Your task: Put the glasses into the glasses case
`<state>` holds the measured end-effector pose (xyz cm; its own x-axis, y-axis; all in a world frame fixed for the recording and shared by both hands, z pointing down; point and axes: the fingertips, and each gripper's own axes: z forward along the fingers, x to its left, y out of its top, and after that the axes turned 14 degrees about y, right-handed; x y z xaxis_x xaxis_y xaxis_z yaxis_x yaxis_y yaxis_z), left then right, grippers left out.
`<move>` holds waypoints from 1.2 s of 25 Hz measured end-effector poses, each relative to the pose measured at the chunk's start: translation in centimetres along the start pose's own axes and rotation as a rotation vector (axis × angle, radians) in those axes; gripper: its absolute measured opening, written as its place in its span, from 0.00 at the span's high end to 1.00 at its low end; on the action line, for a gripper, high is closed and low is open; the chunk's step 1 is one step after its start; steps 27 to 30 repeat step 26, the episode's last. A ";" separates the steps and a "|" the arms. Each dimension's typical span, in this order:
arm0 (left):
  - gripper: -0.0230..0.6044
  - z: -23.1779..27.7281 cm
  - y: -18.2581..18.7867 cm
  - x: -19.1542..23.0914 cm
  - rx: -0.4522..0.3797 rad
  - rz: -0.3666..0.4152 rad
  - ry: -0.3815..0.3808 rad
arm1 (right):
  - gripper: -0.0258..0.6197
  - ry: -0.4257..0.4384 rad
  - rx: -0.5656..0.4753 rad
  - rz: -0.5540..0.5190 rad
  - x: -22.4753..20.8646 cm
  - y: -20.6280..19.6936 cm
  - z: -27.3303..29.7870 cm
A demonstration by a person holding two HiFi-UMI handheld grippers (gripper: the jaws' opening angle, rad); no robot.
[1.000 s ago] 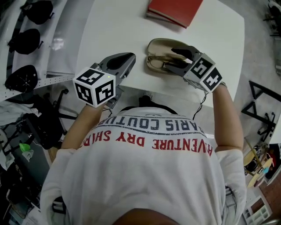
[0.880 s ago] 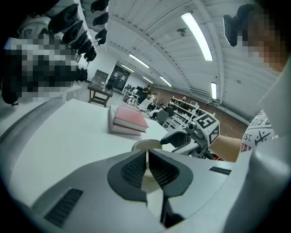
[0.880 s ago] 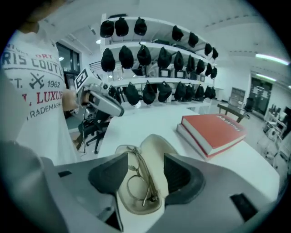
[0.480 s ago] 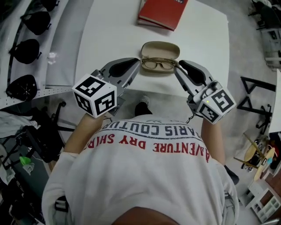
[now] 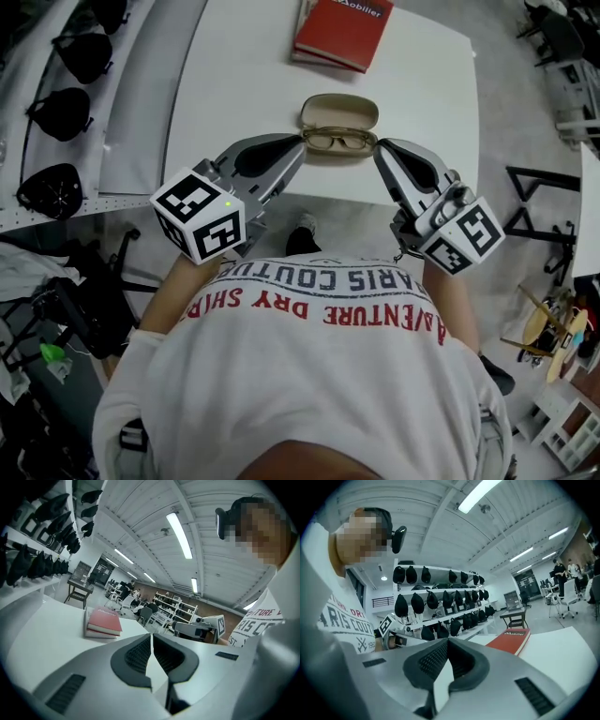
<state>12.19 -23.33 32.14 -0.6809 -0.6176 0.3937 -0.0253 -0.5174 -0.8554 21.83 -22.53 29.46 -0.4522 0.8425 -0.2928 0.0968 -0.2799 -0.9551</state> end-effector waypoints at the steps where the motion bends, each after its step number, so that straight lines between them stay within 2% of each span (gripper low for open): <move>1: 0.90 -0.1 0.3 -0.1 -0.008 0.004 -0.006 | 0.92 0.005 0.008 -0.011 0.1 0.2 0.3; 8: 0.90 0.1 1.6 0.1 -0.051 0.007 -0.005 | 0.92 0.024 0.024 -0.037 -0.4 1.1 1.0; 22: 0.90 2.4 1.6 2.0 -0.015 0.014 0.068 | 0.92 0.019 0.079 -0.055 -3.9 0.4 1.2; 30: 0.90 3.3 1.5 2.2 -0.002 0.025 0.076 | 0.92 0.017 0.115 -0.060 -4.7 -0.4 1.0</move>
